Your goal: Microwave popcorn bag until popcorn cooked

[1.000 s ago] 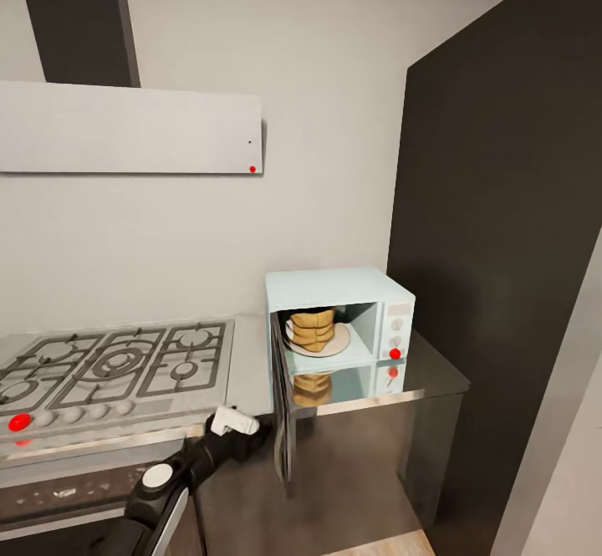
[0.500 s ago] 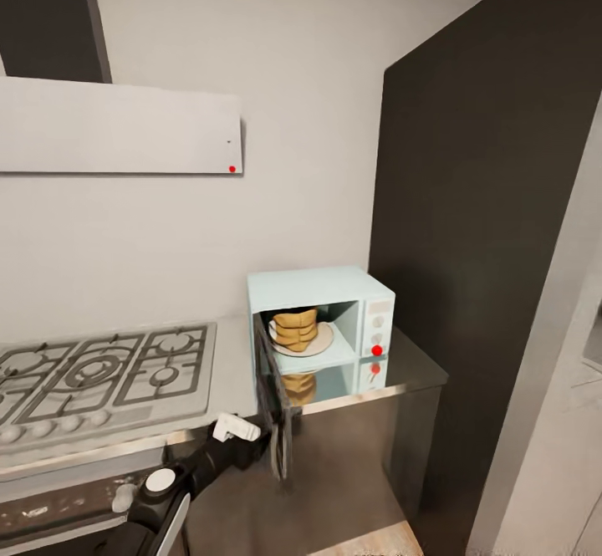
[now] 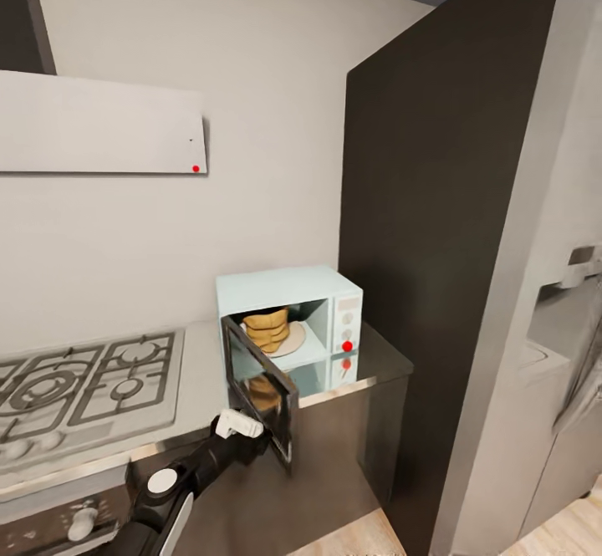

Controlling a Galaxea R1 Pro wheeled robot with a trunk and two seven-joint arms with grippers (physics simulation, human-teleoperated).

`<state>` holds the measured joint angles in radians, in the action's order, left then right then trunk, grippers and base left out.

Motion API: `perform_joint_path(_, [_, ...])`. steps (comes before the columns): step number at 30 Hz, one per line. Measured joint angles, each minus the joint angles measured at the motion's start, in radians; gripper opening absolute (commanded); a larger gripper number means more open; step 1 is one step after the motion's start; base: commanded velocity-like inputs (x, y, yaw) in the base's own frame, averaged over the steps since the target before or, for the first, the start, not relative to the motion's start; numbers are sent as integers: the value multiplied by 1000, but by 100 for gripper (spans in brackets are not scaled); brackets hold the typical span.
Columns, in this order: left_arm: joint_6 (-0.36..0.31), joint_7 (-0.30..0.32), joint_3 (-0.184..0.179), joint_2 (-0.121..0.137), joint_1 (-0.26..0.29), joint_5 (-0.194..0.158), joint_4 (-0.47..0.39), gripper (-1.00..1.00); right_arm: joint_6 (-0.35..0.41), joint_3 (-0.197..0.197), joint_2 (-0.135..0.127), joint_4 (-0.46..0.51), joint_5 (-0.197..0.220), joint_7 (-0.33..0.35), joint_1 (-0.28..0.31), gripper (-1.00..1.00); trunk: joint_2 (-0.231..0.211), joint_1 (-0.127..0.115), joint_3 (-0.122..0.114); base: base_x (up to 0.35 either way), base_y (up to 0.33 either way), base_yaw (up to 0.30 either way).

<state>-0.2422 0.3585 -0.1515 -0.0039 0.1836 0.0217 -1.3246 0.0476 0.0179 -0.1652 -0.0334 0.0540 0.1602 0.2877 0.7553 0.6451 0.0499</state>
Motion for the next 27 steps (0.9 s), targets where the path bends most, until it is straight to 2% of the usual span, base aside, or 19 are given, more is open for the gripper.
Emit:
perform_joint_path(1, [1, 0, 0, -15, 0, 4, 3, 100, 0, 0, 0, 0, 0, 0, 0, 100, 0, 0, 0, 0, 0, -242])
perform_joint_path(3, [1, -1, -1, -23, 0, 7, 5, 100, 0, 0, 0, 0, 0, 0, 0, 100, 0, 0, 0, 0, 0, -242])
perform_joint_path(7, [4, -12, 3, -26, 0, 19, 0, 100, 0, 0, -1, 0, 0, 0, -1, 100, 0, 0, 0, 0, 0, -242])
perform_joint_path(11, [4, -12, 24, -26, 2, 19, -6, 100, -5, 0, 0, 0, 2, 0, -7, 100, 0, 0, 0, 0, 0, -243])
perform_joint_path(15, [3, -14, 38, -26, 17, 18, -4, 100, -34, 0, 3, 0, 4, 0, -33, 100, 0, 0, 0, 0, 0, -245])
perform_joint_path(18, [3, -15, 42, -30, 54, 8, 9, 100, -64, -2, 4, 1, 9, -1, -58, 100, 0, 0, 0, 0, 0, -269])
perform_joint_path(19, [3, -16, 34, -42, 70, 6, 27, 100, -72, -3, 2, 1, 43, -1, -69, 100, 0, 0, 0, 0, 0, -285])
perform_joint_path(20, [1, -14, 2, -53, 76, 1, 37, 100, -76, -3, 0, 1, 84, -1, -74, 100, 0, 0, 0, 0, 0, -287])
perform_joint_path(21, [1, -14, 1, -62, 81, 4, 43, 100, -79, -3, -2, 2, 122, 0, -76, 100, 0, 0, 0, 0, 0, -288])
perform_joint_path(23, [1, -19, 1, -65, 82, 5, 46, 100, -80, -3, -3, 2, 134, 0, -77, 100, 0, 0, 0, 0, 0, -288])
perform_joint_path(25, [1, -50, 3, -66, 83, 6, 46, 100, -82, -2, -2, 2, 137, -1, -78, 100, 0, 0, 0, 0, 0, -288])
perform_joint_path(27, [1, -134, 3, -67, 83, 4, 47, 100, -82, -2, -2, 3, 139, -1, -78, 100, 0, 0, 0, 0, 0, -289])
